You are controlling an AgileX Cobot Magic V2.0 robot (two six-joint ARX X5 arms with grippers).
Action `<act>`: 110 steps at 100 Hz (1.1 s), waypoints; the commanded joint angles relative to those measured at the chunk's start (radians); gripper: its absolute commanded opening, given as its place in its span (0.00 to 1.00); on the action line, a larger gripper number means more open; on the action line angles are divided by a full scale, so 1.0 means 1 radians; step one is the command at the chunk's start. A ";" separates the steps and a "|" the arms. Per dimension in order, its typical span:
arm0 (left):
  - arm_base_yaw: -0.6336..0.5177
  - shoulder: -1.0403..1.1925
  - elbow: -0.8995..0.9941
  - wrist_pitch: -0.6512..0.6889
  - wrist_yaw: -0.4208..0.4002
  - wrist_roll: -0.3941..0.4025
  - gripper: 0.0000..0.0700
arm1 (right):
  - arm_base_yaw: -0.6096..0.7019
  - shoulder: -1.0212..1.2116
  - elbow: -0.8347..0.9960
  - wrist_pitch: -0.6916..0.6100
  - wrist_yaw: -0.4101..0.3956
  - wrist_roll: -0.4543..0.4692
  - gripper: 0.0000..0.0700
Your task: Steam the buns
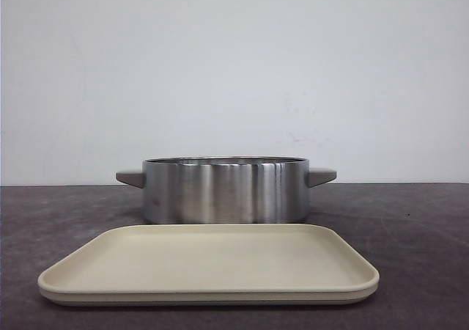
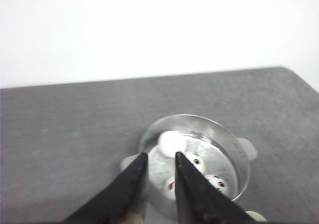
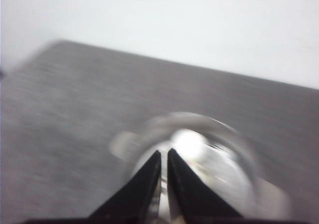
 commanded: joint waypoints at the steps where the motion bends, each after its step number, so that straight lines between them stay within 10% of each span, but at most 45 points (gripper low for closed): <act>1: -0.005 -0.051 -0.006 -0.037 -0.034 0.009 0.03 | 0.013 0.010 -0.055 0.180 -0.062 -0.011 0.02; 33: -0.005 -0.264 -0.051 -0.185 -0.220 -0.021 0.02 | 0.013 0.012 -0.137 0.354 -0.120 -0.010 0.02; 110: -0.005 -0.286 -0.050 -0.238 -0.220 -0.020 0.03 | 0.012 0.012 -0.137 0.375 -0.120 -0.011 0.02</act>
